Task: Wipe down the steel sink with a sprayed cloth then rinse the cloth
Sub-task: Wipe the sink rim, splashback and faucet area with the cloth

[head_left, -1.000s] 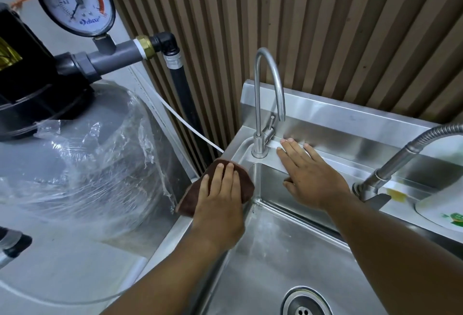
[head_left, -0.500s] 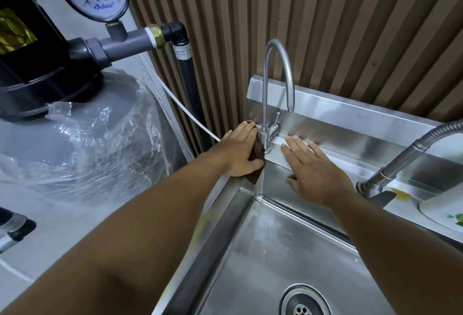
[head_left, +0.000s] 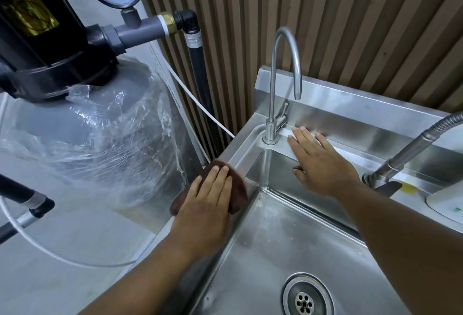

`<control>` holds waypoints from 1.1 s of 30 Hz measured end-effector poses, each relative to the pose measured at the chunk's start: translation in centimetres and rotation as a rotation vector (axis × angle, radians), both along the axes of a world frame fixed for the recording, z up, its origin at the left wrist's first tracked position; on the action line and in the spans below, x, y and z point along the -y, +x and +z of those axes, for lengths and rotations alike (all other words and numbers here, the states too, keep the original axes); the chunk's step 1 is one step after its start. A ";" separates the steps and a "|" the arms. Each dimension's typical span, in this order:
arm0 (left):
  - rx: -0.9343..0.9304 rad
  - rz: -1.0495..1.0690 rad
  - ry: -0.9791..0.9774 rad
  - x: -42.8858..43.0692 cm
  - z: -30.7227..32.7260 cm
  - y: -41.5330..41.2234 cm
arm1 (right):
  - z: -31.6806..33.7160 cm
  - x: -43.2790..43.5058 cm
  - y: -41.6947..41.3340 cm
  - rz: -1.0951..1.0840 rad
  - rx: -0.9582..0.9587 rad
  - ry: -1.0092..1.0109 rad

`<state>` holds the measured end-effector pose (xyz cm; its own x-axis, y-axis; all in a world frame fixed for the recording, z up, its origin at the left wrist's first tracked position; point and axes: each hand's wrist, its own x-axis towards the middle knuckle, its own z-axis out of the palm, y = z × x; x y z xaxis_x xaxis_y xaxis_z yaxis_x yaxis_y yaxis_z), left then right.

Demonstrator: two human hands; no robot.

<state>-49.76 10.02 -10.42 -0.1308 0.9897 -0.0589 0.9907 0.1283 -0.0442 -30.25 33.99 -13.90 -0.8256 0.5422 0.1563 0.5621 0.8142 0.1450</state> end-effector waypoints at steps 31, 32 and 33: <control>0.000 0.193 -0.020 -4.7 -0.3 1.8 | -0.1 -0.1 0.1 0.008 -0.026 0.023; -0.006 0.184 -0.018 -6.4 0.0 1.8 | -0.1 -0.1 0.1 0.008 -0.028 0.022; -0.005 0.178 -0.024 -8.1 0.2 1.8 | -0.2 -0.1 0.1 0.009 -0.029 0.021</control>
<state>-47.95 18.09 -10.18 -0.3037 0.9493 -0.0808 0.9524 0.3001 -0.0538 -30.12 34.09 -14.05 -0.8252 0.5314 0.1916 0.5593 0.8161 0.1455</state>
